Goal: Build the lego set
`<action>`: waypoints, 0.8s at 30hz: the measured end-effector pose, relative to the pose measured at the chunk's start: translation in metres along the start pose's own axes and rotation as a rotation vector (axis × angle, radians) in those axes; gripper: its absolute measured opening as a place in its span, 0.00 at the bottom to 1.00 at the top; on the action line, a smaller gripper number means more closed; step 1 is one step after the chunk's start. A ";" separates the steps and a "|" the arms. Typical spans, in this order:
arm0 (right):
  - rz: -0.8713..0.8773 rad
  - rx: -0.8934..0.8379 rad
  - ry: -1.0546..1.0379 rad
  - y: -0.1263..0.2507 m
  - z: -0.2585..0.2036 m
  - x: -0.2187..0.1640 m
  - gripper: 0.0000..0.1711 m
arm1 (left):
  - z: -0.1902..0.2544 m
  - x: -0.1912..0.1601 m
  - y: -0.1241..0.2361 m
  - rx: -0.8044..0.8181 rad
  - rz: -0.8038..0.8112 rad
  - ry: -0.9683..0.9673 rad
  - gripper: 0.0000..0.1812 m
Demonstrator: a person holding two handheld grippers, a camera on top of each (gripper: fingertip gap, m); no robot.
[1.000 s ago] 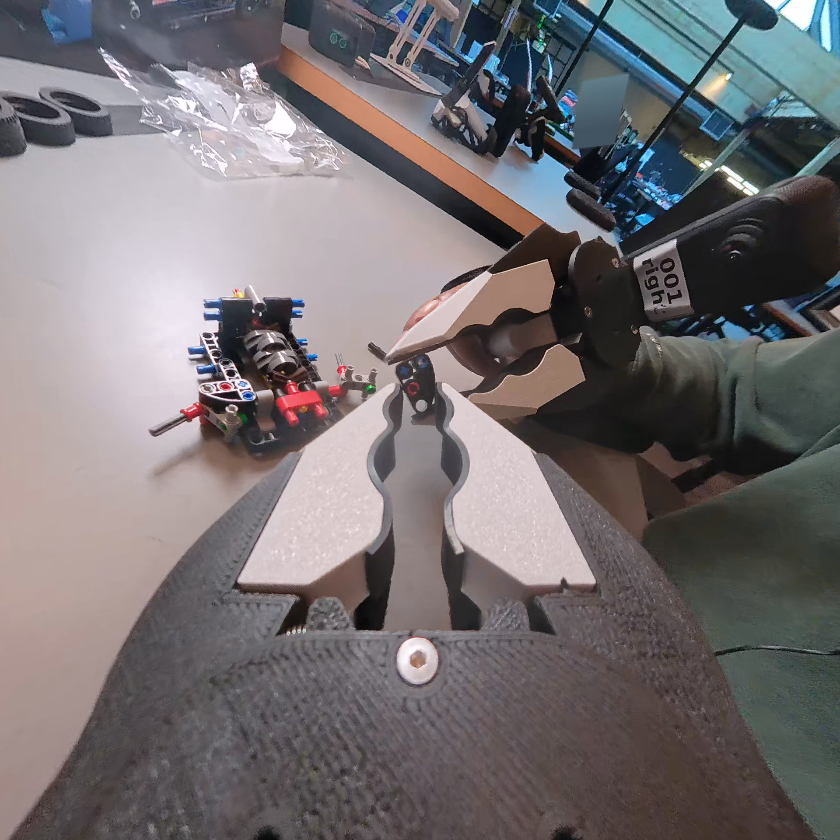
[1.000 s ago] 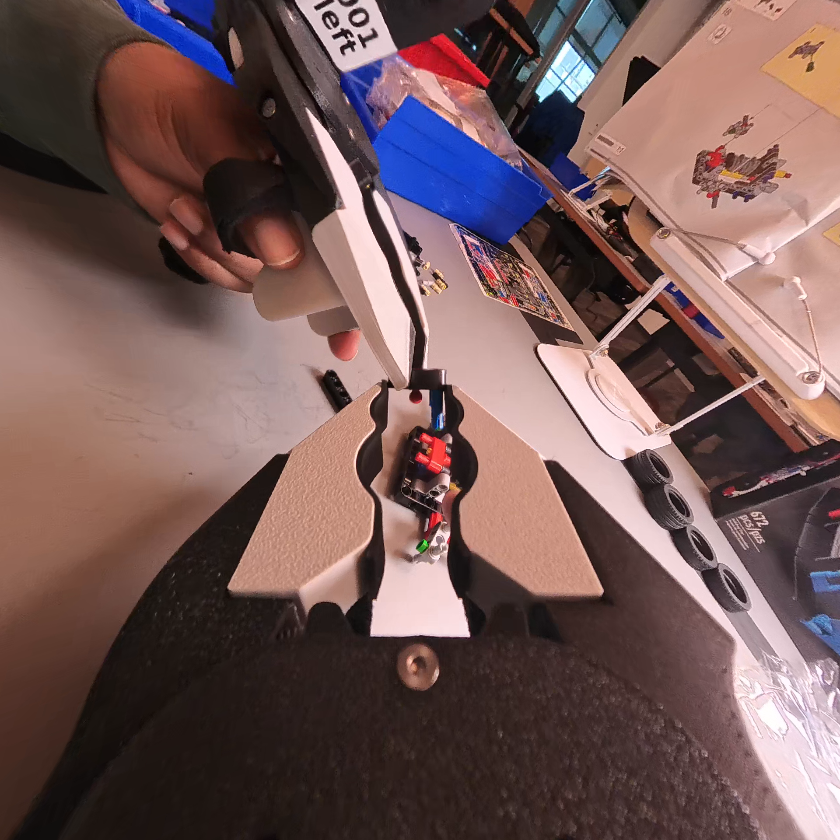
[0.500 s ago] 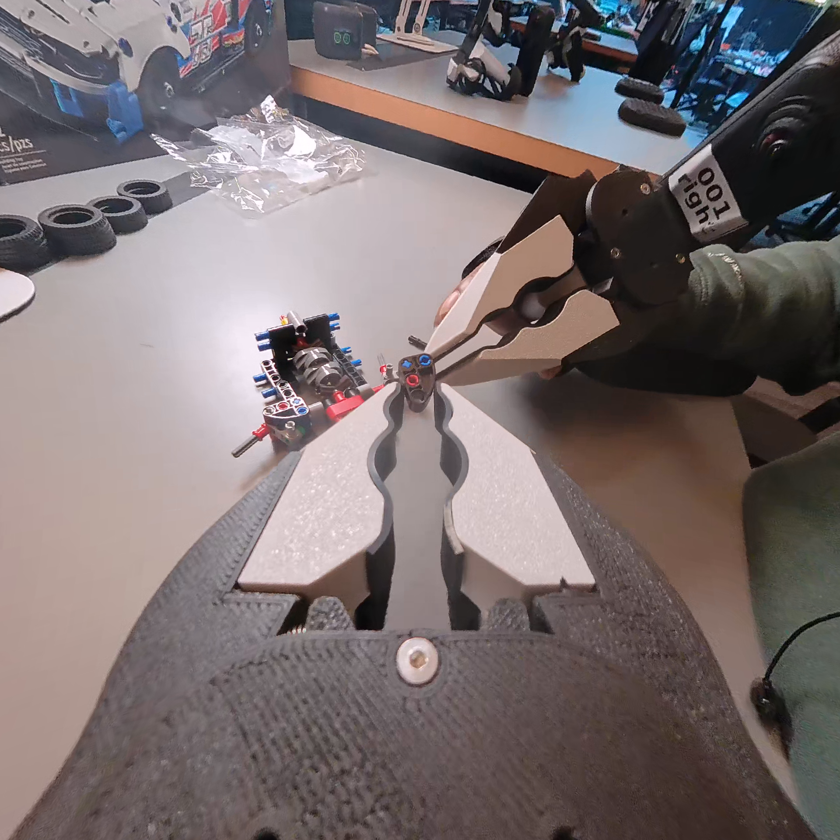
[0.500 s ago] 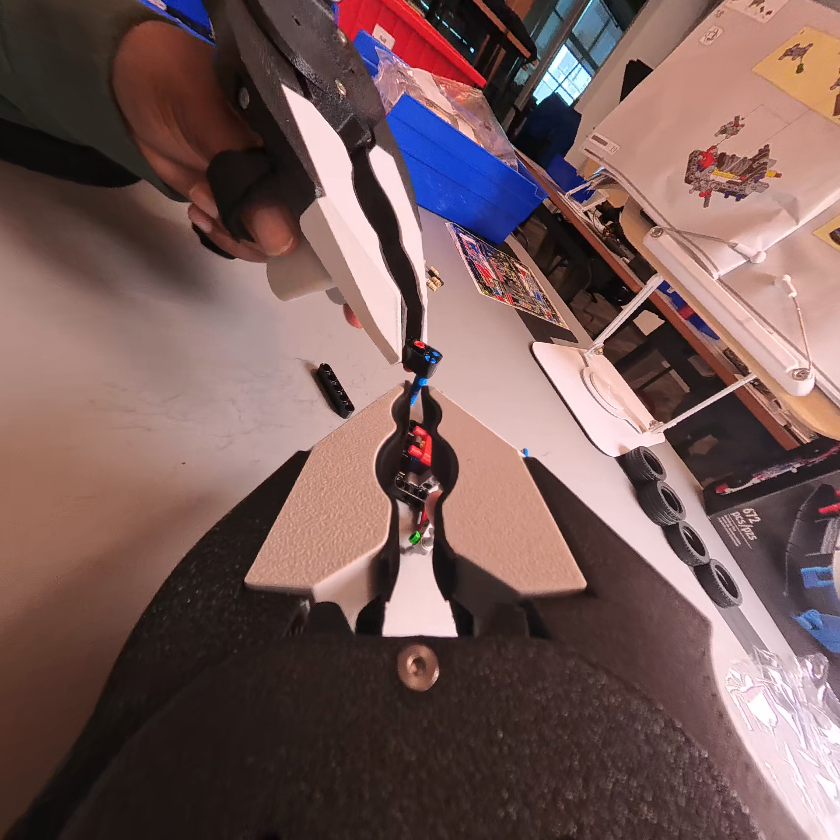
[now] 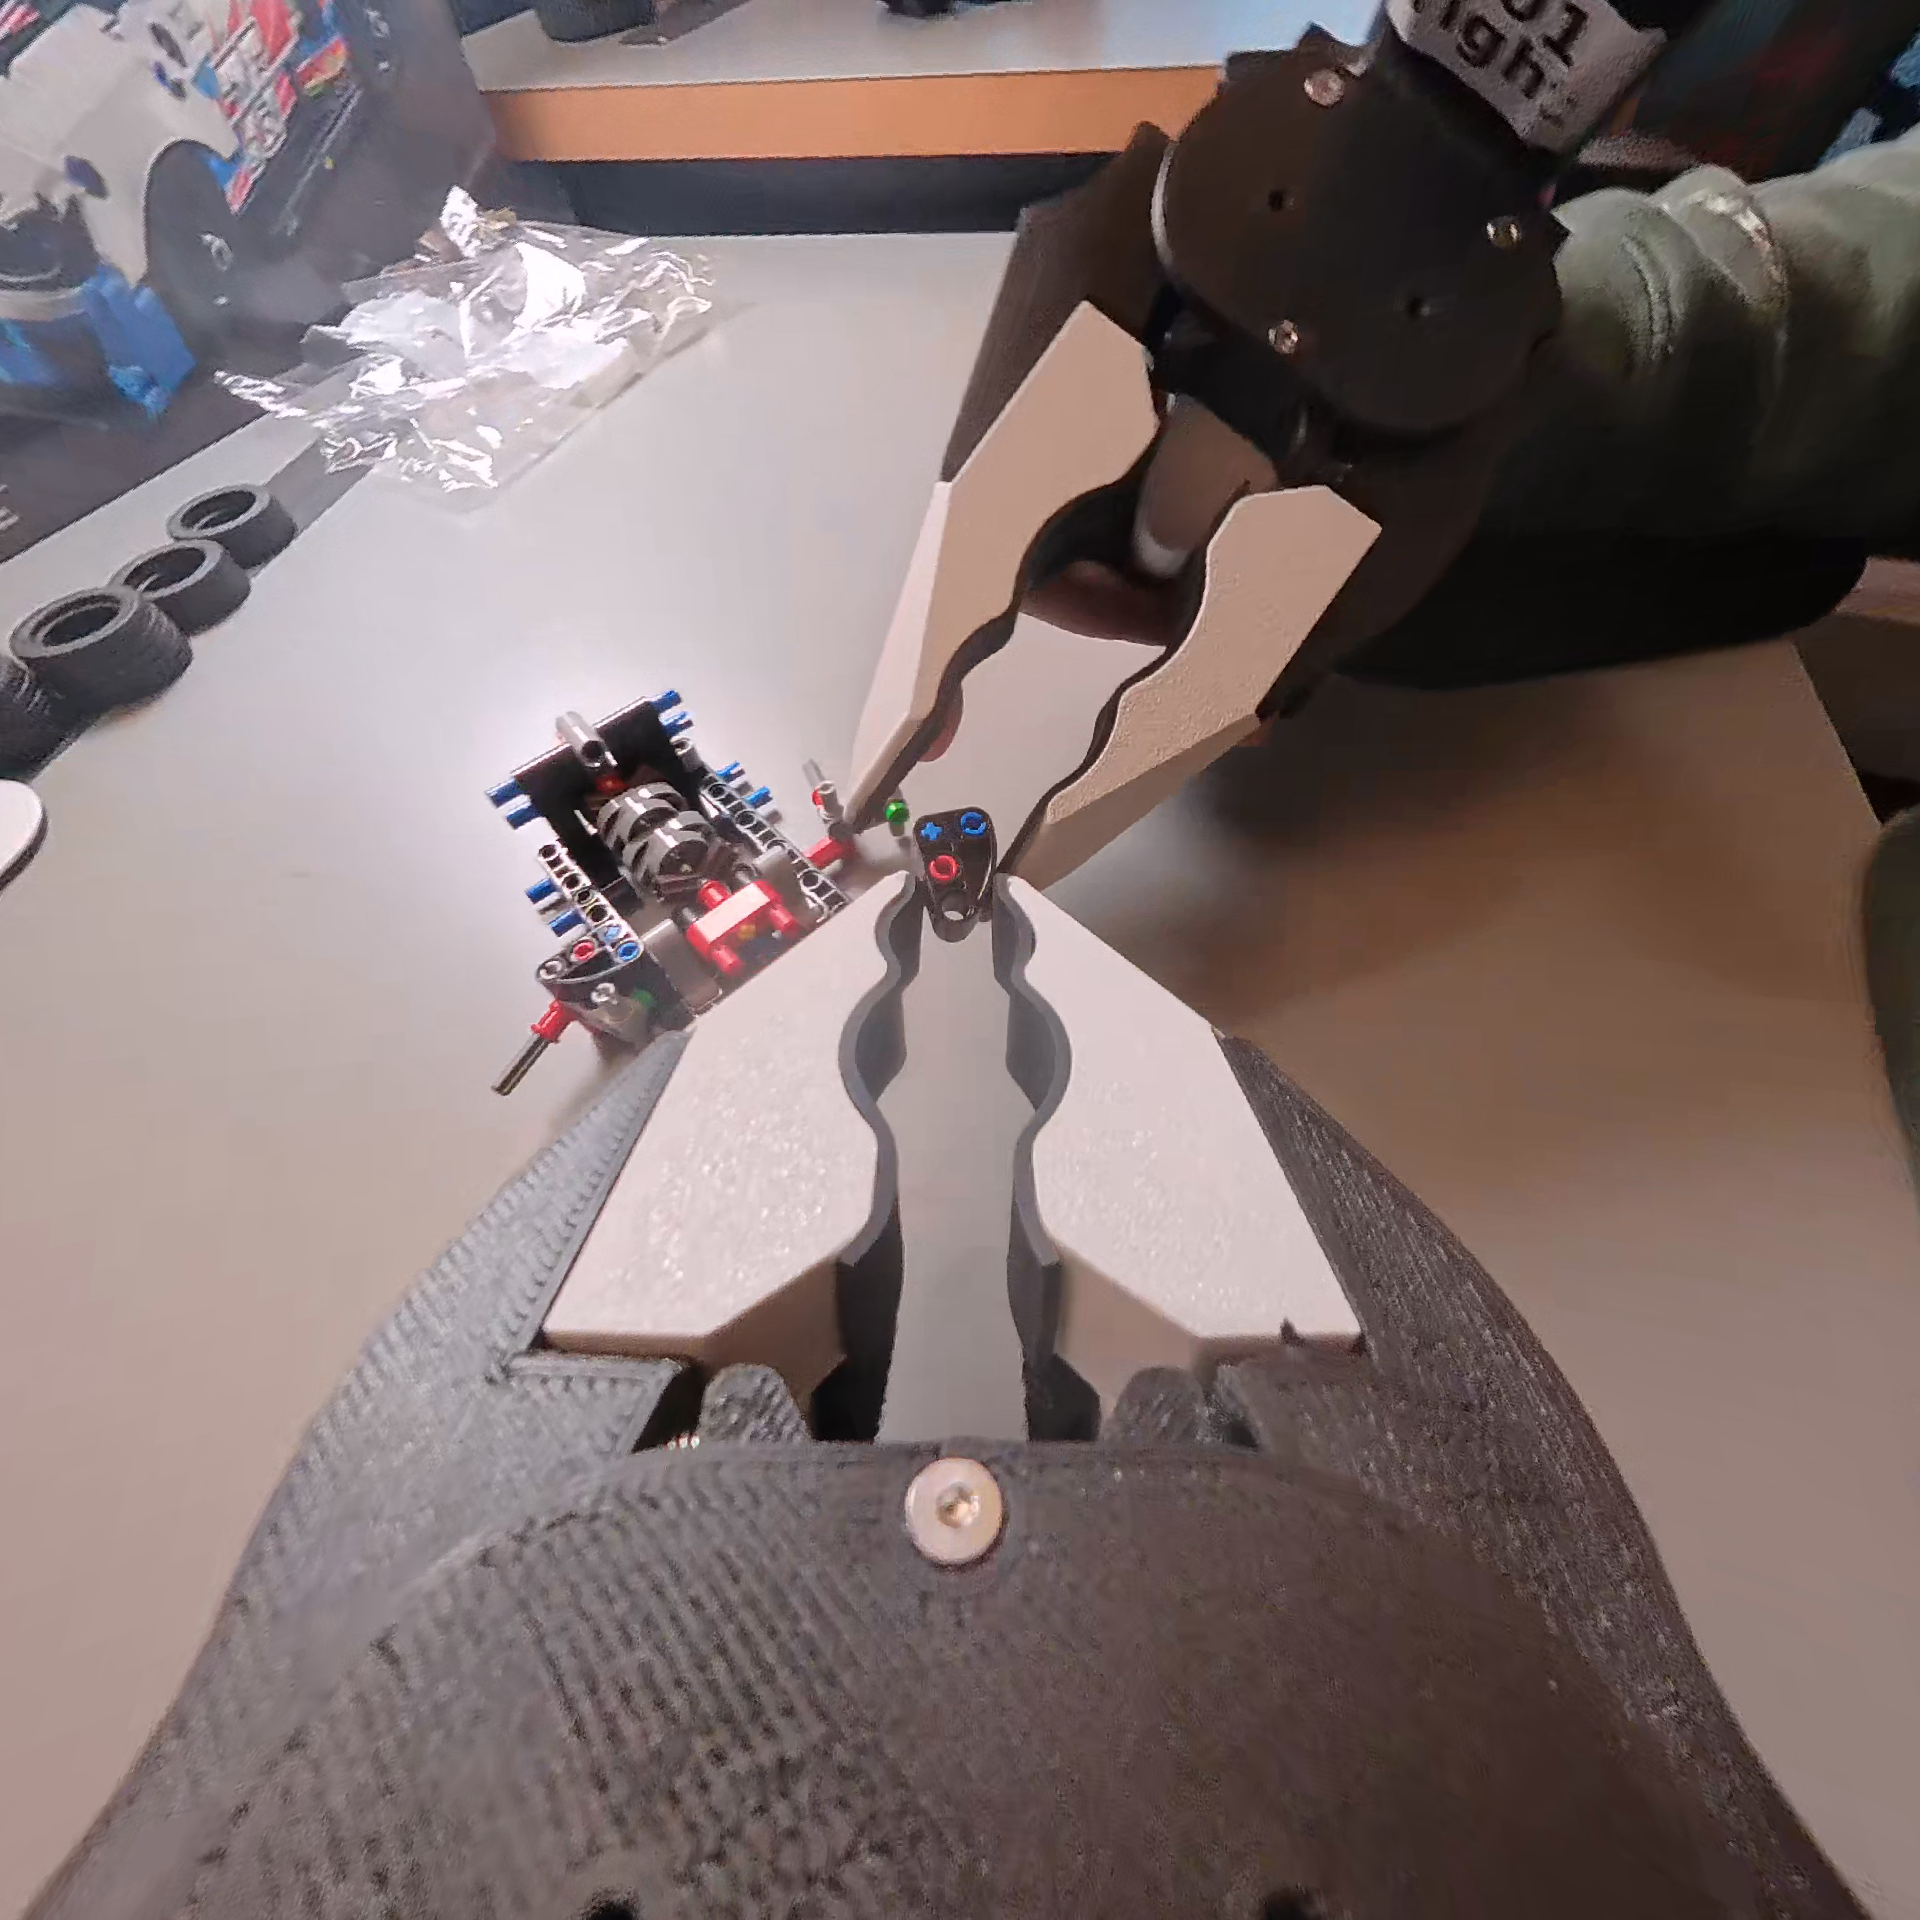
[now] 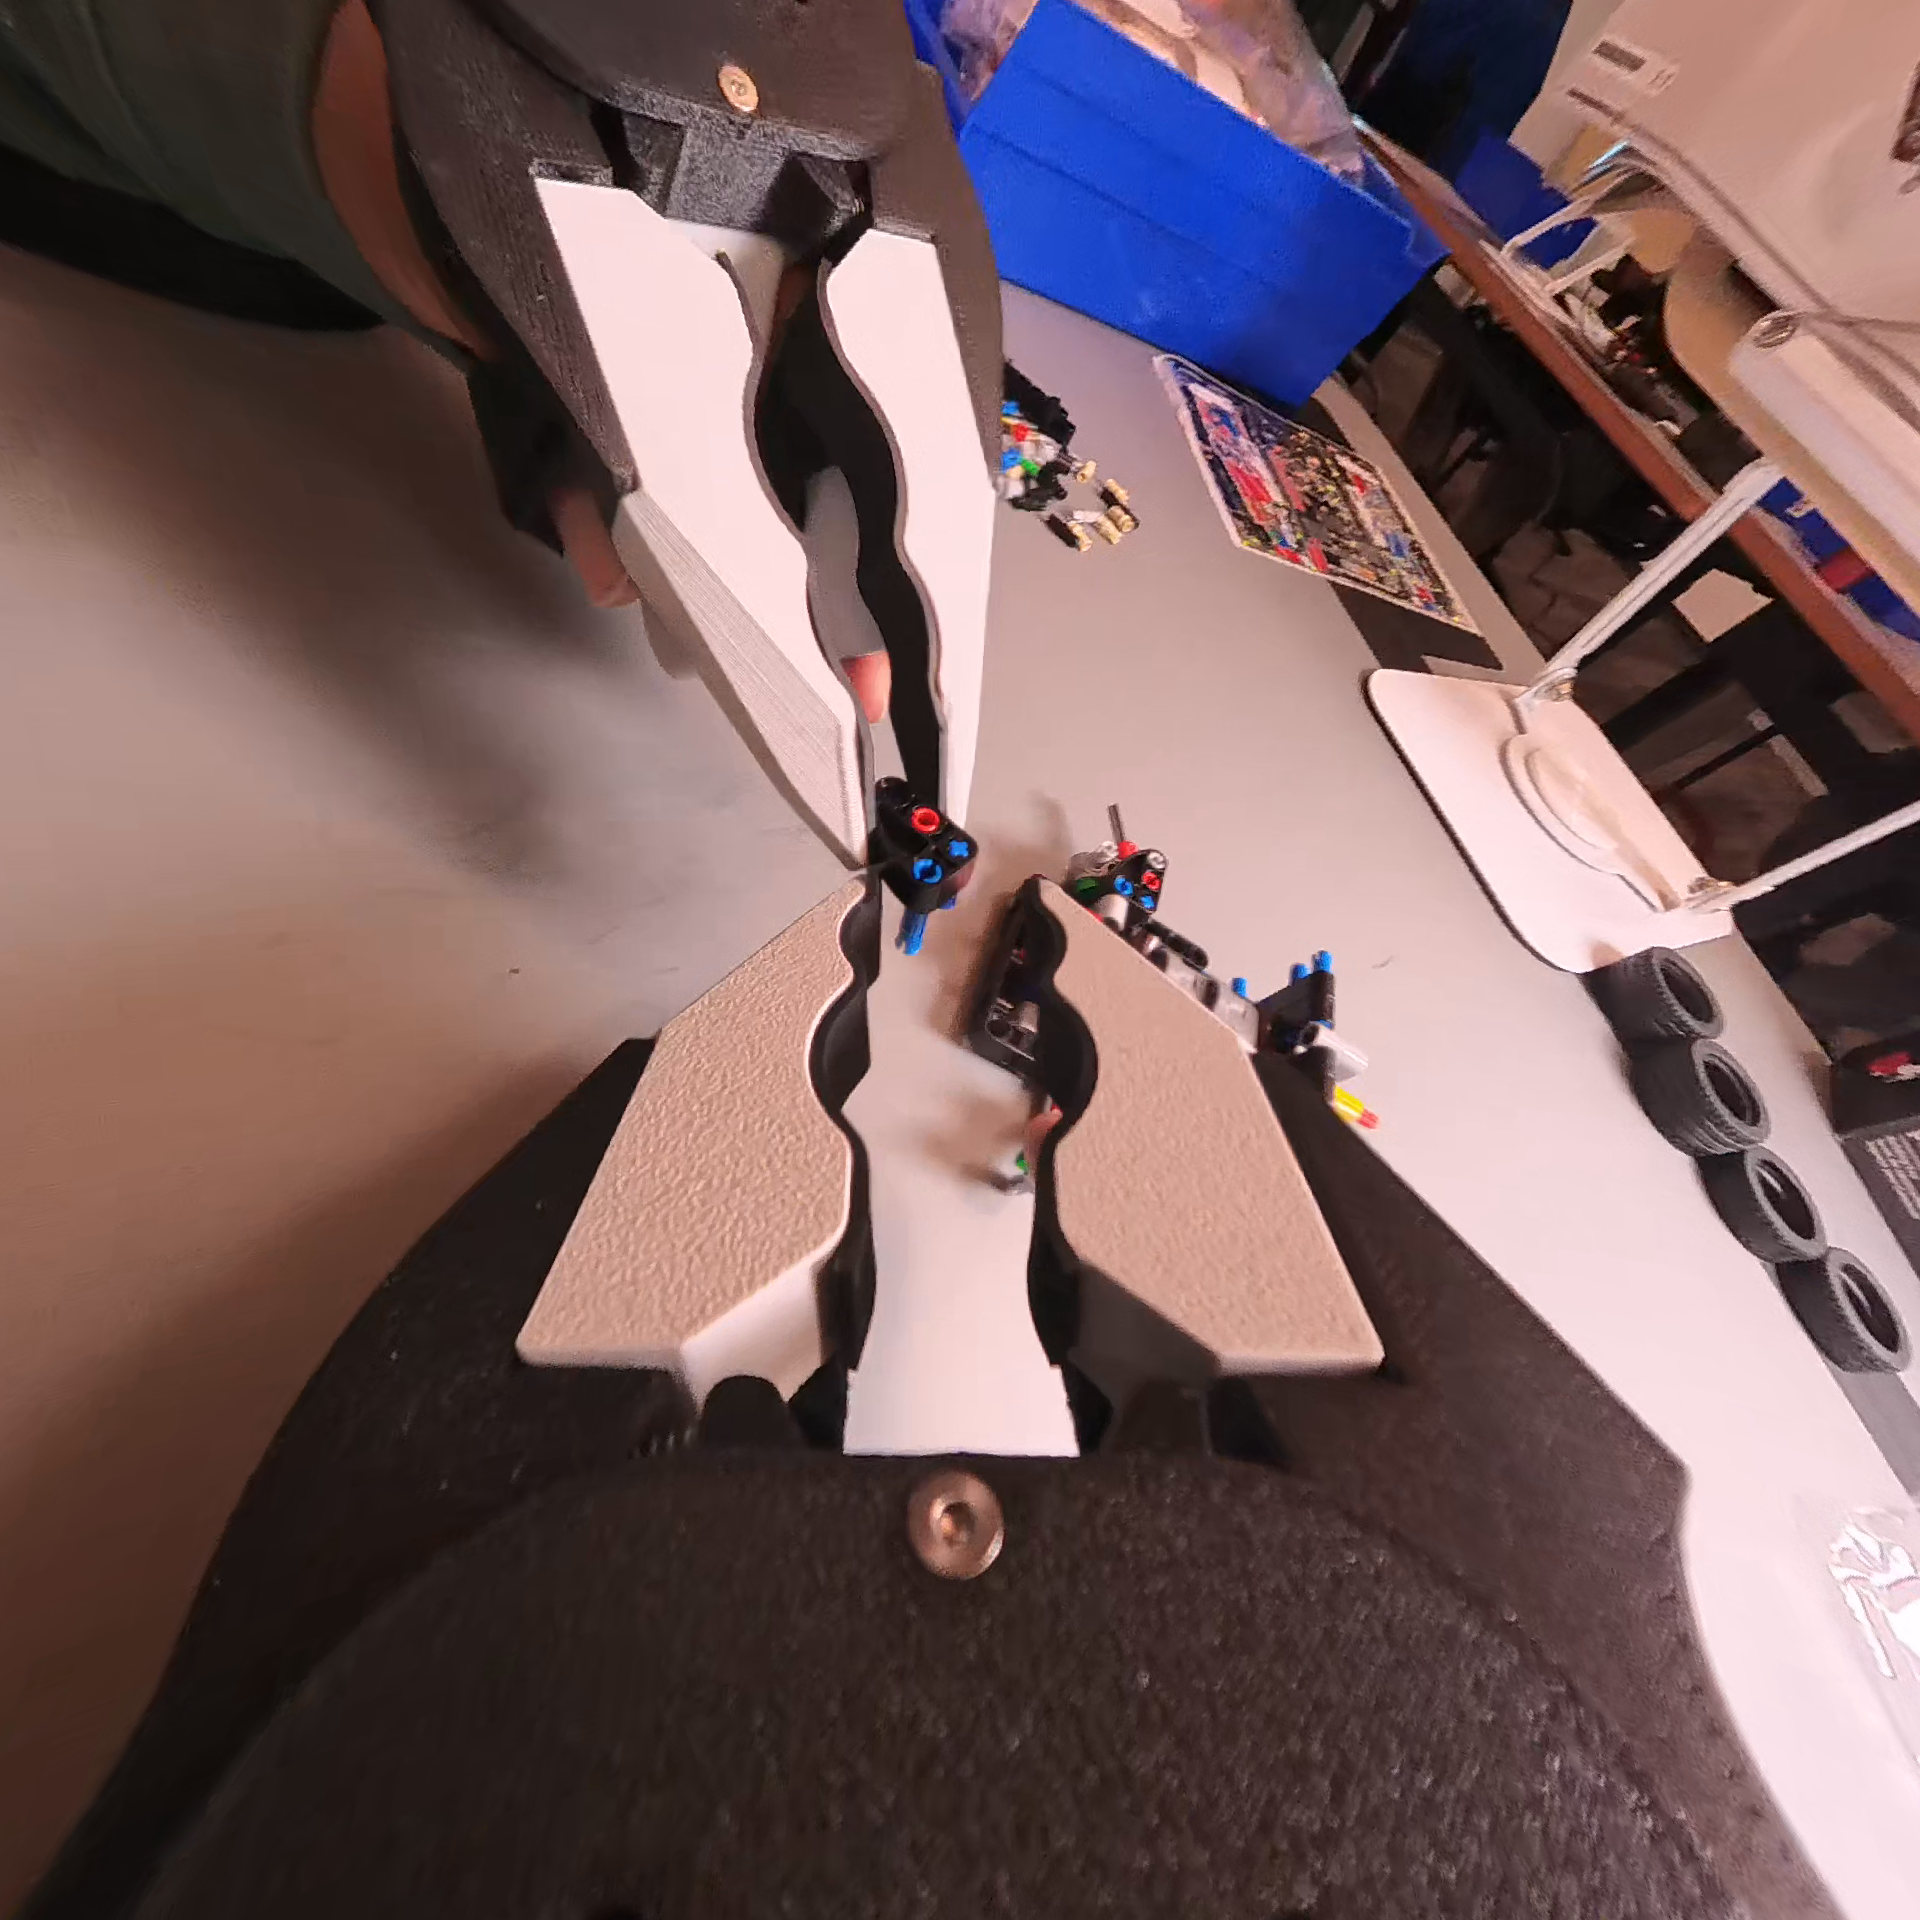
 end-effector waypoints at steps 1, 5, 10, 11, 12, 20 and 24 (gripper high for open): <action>0.002 0.019 0.004 0.000 -0.002 0.000 0.14 | 0.002 -0.001 -0.001 -0.005 -0.005 -0.018 0.06; 0.007 0.046 0.037 0.001 -0.006 -0.001 0.08 | 0.003 -0.002 -0.001 -0.035 -0.007 -0.014 0.06; 0.008 0.030 0.021 0.001 -0.004 0.000 0.07 | -0.001 -0.002 0.001 -0.050 0.012 0.027 0.06; 0.004 0.025 0.019 0.001 -0.003 -0.001 0.07 | -0.002 -0.003 0.001 -0.044 0.014 0.033 0.06; 0.003 0.020 0.017 0.001 -0.002 -0.001 0.07 | -0.003 -0.003 0.001 -0.039 0.013 0.039 0.06; 0.010 -0.002 0.016 0.001 0.000 -0.001 0.06 | -0.006 -0.003 0.001 -0.020 0.017 0.049 0.05; 0.014 -0.013 0.020 0.002 0.000 -0.001 0.06 | -0.007 -0.003 0.002 -0.016 0.019 0.049 0.05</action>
Point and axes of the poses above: each gripper's, where its closed fingertips meet, y back along the fingers, x out of its top, z = x × y across the jaws, the point moved 7 cm from there along y, back along the fingers, and after that the axes turned 9 degrees about -z, right-handed, at the moved point
